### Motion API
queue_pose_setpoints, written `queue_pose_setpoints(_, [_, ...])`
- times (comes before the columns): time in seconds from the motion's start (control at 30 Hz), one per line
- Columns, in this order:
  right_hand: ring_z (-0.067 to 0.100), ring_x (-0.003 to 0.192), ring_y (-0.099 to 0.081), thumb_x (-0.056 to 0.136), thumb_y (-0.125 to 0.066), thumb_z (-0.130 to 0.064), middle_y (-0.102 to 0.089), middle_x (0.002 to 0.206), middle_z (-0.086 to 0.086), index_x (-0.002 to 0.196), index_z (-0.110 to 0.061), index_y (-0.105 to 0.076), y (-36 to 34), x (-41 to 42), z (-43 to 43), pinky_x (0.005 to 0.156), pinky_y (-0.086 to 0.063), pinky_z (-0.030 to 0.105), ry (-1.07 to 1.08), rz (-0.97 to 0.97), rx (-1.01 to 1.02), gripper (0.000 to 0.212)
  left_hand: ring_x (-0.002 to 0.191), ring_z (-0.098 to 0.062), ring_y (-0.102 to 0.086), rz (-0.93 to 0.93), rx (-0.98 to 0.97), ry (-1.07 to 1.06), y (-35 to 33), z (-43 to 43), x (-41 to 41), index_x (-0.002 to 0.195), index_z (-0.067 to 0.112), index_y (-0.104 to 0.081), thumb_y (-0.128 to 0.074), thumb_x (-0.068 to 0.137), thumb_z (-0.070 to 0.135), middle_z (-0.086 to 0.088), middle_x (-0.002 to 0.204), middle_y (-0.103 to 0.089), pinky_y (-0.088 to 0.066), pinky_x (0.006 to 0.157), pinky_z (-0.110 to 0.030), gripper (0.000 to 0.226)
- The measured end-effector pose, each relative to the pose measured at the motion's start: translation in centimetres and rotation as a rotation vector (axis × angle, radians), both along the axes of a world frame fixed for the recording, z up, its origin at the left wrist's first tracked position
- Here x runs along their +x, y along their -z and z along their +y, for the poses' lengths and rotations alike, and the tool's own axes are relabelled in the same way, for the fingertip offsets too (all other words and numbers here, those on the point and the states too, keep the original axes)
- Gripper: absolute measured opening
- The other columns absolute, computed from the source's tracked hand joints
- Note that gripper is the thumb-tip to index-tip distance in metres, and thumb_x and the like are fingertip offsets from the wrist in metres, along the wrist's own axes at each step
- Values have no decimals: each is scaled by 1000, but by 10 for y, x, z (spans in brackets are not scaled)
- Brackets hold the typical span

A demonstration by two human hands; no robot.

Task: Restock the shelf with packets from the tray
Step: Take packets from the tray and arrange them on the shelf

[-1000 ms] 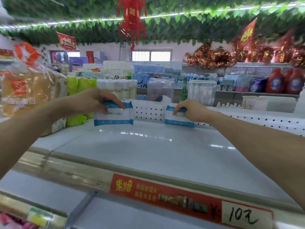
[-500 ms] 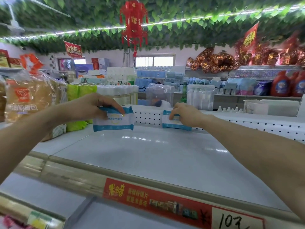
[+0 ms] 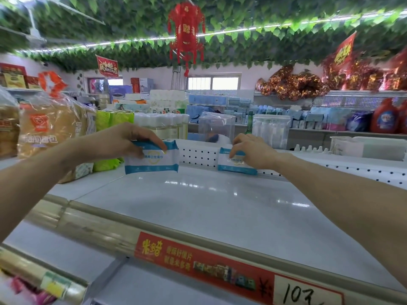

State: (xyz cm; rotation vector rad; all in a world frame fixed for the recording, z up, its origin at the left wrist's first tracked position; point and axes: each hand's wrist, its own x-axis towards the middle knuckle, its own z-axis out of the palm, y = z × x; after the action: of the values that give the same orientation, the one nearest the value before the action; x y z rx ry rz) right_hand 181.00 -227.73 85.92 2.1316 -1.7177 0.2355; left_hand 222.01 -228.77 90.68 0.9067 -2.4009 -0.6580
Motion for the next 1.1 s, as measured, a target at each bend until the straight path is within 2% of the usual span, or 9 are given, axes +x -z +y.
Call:
queue_pose_setpoints(0.1, [21, 122, -48, 92, -63, 0, -52, 134, -6, 113, -44, -70, -10, 5, 6, 105, -42, 44, -52, -46, -13, 49, 111, -14, -67, -1, 13, 12, 1, 0, -6, 108, 41, -79, -61, 93, -13, 21, 124, -68, -63, 87, -35, 58])
queue_pose_setpoints(0.2, [13, 117, -53, 92, -69, -3, -53, 123, -17, 108, -41, -71, -26, 18, 19, 107, -46, 44, -195, -222, 39, 42, 114, -13, -65, -19, 26, 39, 3, -2, -18, 108, 42, -78, -63, 92, -12, 20, 127, -67, -61, 93, -35, 58])
queue_pose_setpoints(0.3, [6, 108, -58, 93, -72, -7, -59, 117, -16, 107, -38, -74, -43, 40, 44, 100, -52, 38, -353, -413, 137, 34, 110, -11, -68, -56, -3, 72, 6, -1, -34, 108, 40, -77, -67, 92, -6, 16, 123, -70, -60, 92, -31, 50])
queue_pose_setpoints(0.47, [4, 114, -63, 95, -73, -15, -66, 120, -13, 106, -36, -76, -60, 65, 77, 102, -54, 36, -485, -524, 207, 24, 107, -11, -68, -51, -4, 89, 12, 0, -72, 98, 31, -78, -71, 92, -1, 16, 115, -71, -59, 83, -21, 33])
queue_pose_setpoints(0.57, [7, 117, -63, 94, -75, -13, -66, 122, -9, 107, -31, -77, -61, 65, 83, 101, -55, 36, -493, -527, 234, 23, 107, -14, -68, -61, -53, 110, 14, 3, -92, 92, 29, -77, -72, 93, 5, 18, 109, -72, -59, 83, -19, 25])
queue_pose_setpoints(0.7, [4, 111, -64, 92, -77, -12, -65, 120, -8, 111, -27, -76, -60, 61, 85, 100, -55, 33, -457, -488, 287, 24, 107, -16, -69, -31, -73, 133, 11, 9, -114, 85, 24, -80, -71, 94, 6, 14, 105, -75, -60, 92, -27, 22])
queue_pose_setpoints(0.83, [4, 104, -64, 91, -75, -7, -63, 115, -15, 110, -27, -76, -62, 56, 84, 85, -54, 18, -414, -420, 291, 27, 105, -14, -69, -11, -80, 165, 12, 19, -130, 83, 21, -80, -71, 94, 3, 12, 101, -77, -58, 92, -23, 22])
queue_pose_setpoints(0.97, [-3, 99, -62, 93, -71, -6, -63, 109, -25, 114, -25, -75, -62, 53, 78, 73, -52, 12, -358, -328, 354, 28, 102, -17, -69, 30, -69, 174, 18, 21, -134, 83, 20, -80, -71, 94, 4, 11, 97, -77, -58, 91, -26, 22])
queue_pose_setpoints(1.1, [0, 97, -63, 94, -68, -3, -65, 107, -24, 112, -25, -75, -58, 48, 70, 74, -48, 8, -337, -272, 363, 29, 111, -20, -66, 35, -85, 130, 22, 18, -129, 88, 18, -81, -68, 96, 4, 6, 112, -74, -59, 97, -36, 21])
